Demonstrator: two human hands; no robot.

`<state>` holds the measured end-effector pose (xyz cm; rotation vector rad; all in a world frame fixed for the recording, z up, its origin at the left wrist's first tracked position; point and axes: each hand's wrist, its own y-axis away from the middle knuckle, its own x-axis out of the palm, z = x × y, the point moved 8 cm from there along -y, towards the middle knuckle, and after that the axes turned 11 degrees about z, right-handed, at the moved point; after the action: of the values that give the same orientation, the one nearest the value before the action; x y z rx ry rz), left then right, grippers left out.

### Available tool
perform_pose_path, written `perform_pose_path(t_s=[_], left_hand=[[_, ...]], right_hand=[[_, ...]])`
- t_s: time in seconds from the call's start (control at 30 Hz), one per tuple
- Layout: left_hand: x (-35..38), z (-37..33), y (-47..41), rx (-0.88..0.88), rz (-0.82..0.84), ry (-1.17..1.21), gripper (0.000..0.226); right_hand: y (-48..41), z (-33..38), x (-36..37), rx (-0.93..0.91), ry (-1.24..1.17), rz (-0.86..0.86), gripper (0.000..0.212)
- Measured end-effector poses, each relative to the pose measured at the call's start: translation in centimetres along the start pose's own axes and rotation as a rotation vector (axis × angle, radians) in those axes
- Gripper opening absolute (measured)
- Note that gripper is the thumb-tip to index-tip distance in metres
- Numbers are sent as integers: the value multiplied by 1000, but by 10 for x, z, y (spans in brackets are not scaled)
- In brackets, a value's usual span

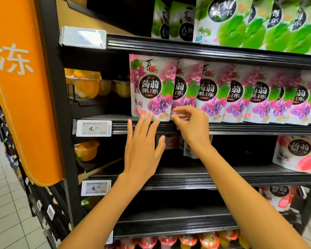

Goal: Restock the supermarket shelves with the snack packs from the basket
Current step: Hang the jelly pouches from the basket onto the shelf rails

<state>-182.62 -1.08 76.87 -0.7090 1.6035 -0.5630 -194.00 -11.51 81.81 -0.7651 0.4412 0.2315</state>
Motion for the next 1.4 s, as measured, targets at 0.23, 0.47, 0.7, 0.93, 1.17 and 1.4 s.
perform_pose_path(t_s=[0.23, 0.47, 0.7, 0.93, 1.17, 1.4], left_hand=[[29, -17, 68, 29, -63, 509, 25], [173, -21, 219, -121, 405, 477, 21], [329, -17, 463, -545, 834, 531, 27], [418, -15, 678, -1024, 1033, 545, 32], [507, 5, 829, -1392, 949, 646, 38], [608, 41, 932, -1768, 847, 645, 30]], right_hand=[[75, -48, -5, -3, -257, 1, 11], [240, -218, 73, 451, -224, 482, 14], [469, -391, 141, 891, -203, 866, 22], [647, -496, 195, 1167, -219, 987, 21], [764, -594, 250, 1478, -375, 752, 29], [851, -693, 319, 1861, -630, 396, 27]])
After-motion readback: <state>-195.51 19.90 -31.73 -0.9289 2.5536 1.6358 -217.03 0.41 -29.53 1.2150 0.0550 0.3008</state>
